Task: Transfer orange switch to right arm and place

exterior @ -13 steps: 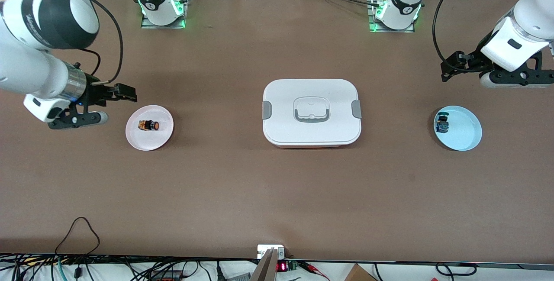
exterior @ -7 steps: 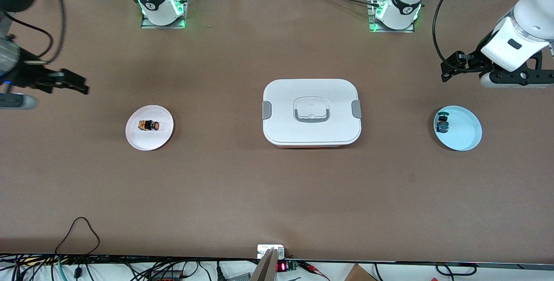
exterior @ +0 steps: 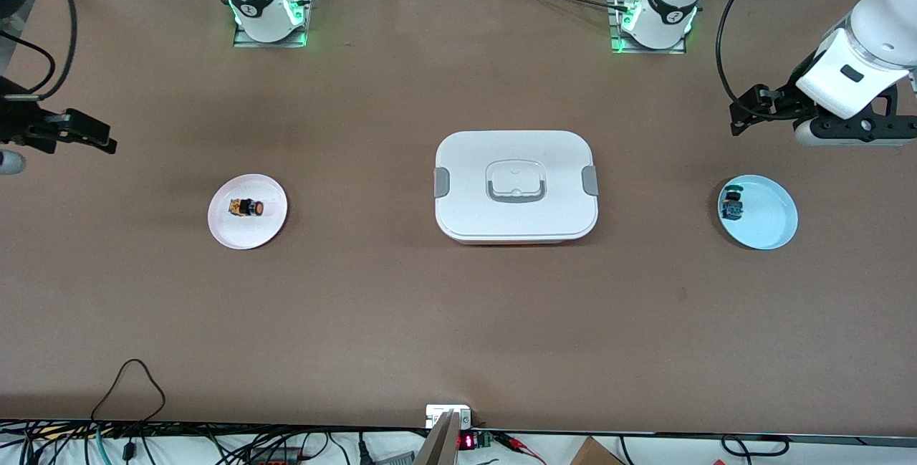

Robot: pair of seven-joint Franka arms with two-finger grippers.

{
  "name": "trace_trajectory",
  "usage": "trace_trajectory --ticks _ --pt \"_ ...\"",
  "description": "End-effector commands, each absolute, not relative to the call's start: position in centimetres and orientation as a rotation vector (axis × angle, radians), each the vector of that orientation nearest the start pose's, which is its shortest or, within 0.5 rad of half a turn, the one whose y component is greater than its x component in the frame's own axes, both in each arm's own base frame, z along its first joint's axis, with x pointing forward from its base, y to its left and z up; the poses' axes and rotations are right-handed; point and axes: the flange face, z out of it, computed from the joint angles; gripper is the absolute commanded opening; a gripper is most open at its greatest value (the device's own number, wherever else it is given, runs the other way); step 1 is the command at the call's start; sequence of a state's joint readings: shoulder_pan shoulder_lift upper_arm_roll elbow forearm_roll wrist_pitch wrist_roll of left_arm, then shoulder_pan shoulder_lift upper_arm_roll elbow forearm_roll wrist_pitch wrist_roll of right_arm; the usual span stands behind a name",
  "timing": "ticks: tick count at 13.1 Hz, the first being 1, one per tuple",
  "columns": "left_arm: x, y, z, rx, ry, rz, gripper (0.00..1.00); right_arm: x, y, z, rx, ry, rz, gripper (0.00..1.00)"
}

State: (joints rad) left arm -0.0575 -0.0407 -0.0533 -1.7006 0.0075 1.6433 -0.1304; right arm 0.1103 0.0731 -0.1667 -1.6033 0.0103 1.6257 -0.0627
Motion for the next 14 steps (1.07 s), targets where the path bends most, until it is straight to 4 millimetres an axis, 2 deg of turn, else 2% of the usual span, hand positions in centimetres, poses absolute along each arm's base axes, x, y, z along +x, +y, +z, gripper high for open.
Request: trace_trajectory --ticks 1,7,14 --pt "54.4 -6.2 59.6 -3.146 -0.040 0.038 1.00 55.3 -2.7 58.7 -3.149 0.025 0.035 1.00" --pt "54.4 -6.4 59.7 -3.137 -0.029 0.031 1.00 54.7 -3.1 61.7 -3.139 0.022 -0.004 1.00" --pt "54.4 -6.4 59.6 -3.137 -0.027 0.033 1.00 54.8 -2.7 61.4 -3.141 0.000 0.015 1.00"
